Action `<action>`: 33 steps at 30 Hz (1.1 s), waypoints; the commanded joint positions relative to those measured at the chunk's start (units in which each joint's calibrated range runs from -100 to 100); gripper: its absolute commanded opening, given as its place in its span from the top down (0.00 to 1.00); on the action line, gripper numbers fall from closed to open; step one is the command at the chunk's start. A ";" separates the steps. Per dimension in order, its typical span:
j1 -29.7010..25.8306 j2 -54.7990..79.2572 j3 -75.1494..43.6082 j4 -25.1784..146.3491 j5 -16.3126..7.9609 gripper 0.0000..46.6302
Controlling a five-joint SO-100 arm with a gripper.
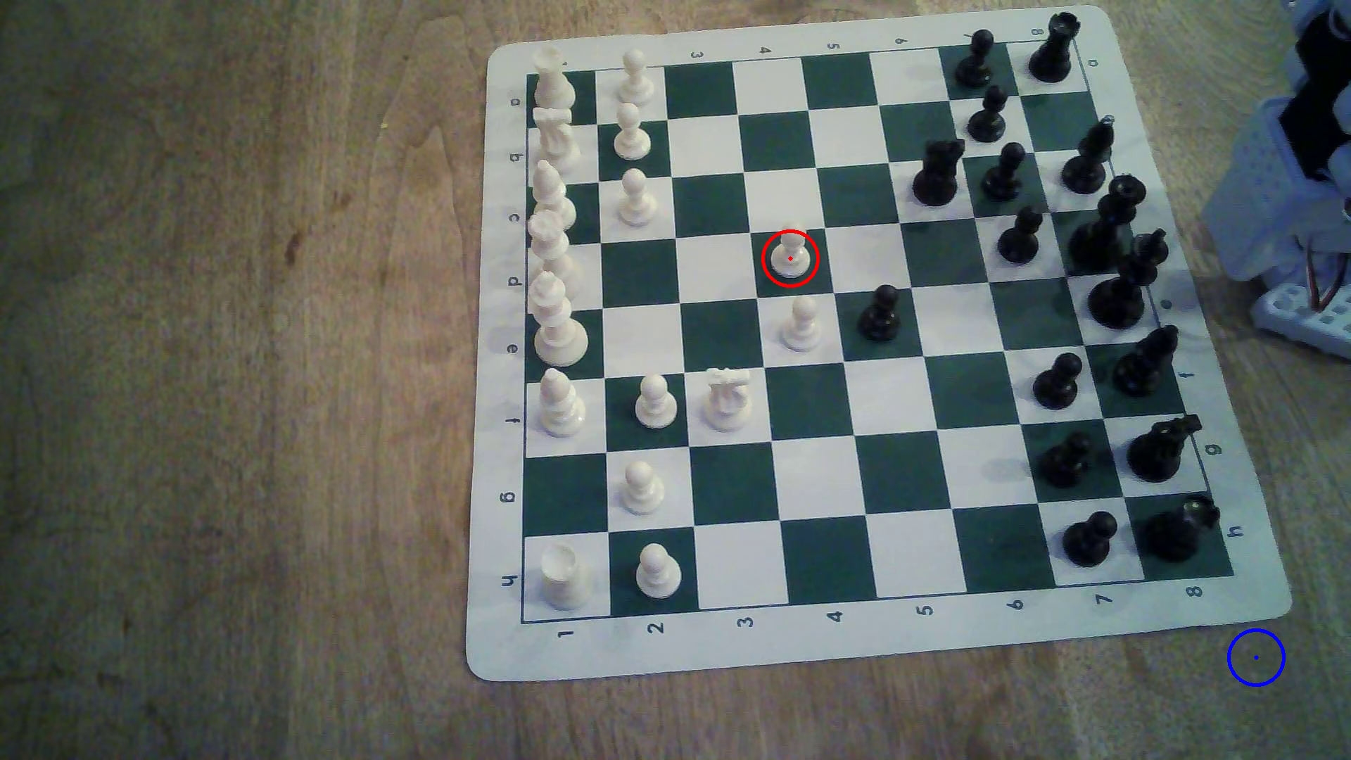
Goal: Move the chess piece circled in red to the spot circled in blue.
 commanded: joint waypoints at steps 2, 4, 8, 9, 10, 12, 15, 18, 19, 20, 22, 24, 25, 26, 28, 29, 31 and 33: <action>0.70 -0.28 0.72 34.01 -0.15 1.00; 1.01 -0.28 0.72 41.63 -0.34 1.00; 2.58 -0.20 0.63 59.81 -0.83 0.96; 3.12 -0.20 0.63 63.17 -0.93 0.93; 3.44 -0.20 0.63 64.48 -0.98 0.92; 4.06 -0.20 0.09 66.69 -1.12 0.88; 6.72 2.10 -6.35 81.52 -1.12 0.83; 7.74 8.46 -14.15 91.75 -1.66 0.84; 7.74 9.91 -16.77 94.70 -2.15 0.84; 7.58 11.94 -20.13 97.90 -2.69 0.85; 7.11 15.68 -26.48 103.38 -3.47 0.87; 6.25 21.03 -33.91 108.46 -3.91 0.87; 6.10 22.81 -35.72 109.28 -4.05 0.86; 5.94 24.59 -37.45 110.10 -4.10 0.86; 4.92 30.28 -42.98 113.62 -4.49 0.87; 4.45 31.72 -44.61 115.09 -4.69 0.88; 3.20 35.29 -49.68 119.52 -5.23 0.89; 1.95 37.58 -55.12 124.27 -5.71 0.93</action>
